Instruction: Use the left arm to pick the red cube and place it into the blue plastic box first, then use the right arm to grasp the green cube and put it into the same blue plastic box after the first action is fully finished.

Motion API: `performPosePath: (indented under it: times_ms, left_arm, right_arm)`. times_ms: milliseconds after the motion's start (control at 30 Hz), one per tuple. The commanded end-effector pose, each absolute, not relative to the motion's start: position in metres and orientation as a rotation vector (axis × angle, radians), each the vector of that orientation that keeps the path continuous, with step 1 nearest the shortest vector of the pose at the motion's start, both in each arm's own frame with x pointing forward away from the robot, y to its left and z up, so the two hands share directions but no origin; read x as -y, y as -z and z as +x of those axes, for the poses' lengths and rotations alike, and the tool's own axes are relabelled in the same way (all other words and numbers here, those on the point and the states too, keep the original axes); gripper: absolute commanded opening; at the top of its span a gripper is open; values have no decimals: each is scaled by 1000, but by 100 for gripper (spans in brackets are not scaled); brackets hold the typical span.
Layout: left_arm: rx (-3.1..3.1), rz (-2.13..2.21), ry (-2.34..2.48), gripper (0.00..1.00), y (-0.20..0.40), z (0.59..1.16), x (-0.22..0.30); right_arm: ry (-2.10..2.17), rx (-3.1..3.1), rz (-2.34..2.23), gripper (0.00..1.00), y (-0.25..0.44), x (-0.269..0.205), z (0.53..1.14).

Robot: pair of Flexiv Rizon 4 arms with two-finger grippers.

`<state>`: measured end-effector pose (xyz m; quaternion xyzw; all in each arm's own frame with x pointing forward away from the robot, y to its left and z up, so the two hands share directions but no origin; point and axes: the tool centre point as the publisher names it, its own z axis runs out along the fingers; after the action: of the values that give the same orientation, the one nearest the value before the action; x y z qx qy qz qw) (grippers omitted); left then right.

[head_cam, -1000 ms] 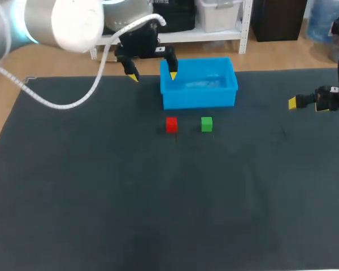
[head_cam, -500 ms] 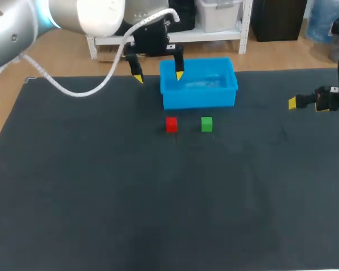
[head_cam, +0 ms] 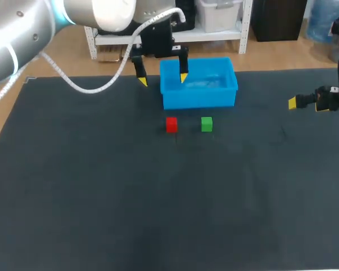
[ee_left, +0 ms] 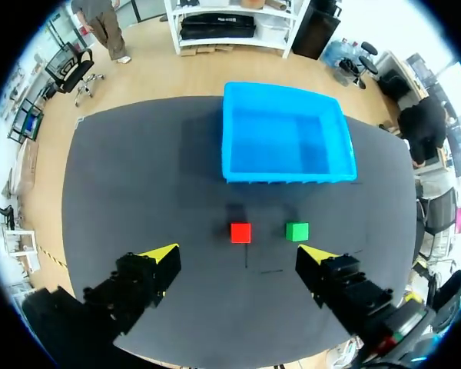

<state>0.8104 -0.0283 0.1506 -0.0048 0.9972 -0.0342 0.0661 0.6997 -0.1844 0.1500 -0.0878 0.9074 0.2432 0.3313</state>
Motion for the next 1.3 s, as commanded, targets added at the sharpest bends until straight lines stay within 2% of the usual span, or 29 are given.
performPosePath:
  times_ms: [33,1300]
  left_arm:
    - [-3057,-1,81,100,-149,817,36]
    - [-3122,75,-44,100,-101,808,43]
  right_arm:
    - [-636,-2372,-231,100,-150,184,700]
    - [-636,-2372,-231,100,-150,184,700]
